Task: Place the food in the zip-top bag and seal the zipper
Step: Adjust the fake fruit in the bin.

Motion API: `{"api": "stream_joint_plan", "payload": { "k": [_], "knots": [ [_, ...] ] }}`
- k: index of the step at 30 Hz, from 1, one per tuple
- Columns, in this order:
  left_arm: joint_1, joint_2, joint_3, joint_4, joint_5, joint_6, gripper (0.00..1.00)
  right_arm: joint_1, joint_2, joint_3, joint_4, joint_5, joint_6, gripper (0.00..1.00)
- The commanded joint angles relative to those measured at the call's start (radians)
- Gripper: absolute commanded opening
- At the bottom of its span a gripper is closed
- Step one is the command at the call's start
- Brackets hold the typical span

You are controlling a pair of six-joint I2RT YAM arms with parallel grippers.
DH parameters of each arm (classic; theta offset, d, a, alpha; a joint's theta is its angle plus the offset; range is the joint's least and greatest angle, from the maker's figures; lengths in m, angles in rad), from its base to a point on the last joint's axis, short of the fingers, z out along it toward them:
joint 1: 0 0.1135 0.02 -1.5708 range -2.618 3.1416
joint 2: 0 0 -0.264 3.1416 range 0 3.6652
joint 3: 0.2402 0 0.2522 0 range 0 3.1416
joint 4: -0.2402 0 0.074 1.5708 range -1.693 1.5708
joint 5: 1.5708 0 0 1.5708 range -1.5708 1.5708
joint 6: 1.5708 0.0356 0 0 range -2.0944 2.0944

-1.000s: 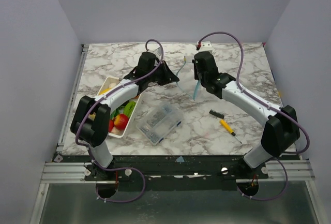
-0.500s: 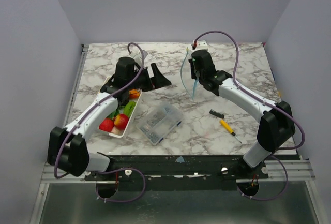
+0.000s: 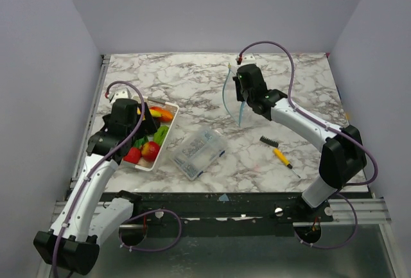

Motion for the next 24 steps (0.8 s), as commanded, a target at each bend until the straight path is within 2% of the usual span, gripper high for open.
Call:
{"api": "stream_joint_plan", "payload": {
  "k": [1,6,17,24],
  "knots": [
    [0.053,-0.073,-0.058,-0.127,-0.255,-0.052,0.99,0.004,-0.022,-0.026,0.024,-0.017,-0.013,0.01],
    [0.120,-0.071,-0.115,-0.076,-0.225,-0.041,0.99,0.005,-0.024,-0.038,0.033,-0.013,-0.019,0.01],
    [0.332,0.105,-0.156,0.069,-0.151,-0.065,0.99,0.004,-0.038,-0.045,0.041,-0.034,-0.018,0.00],
    [0.369,0.141,-0.233,0.177,-0.015,-0.109,0.99,0.004,-0.039,-0.045,0.038,-0.040,-0.017,0.01]
  ]
}}
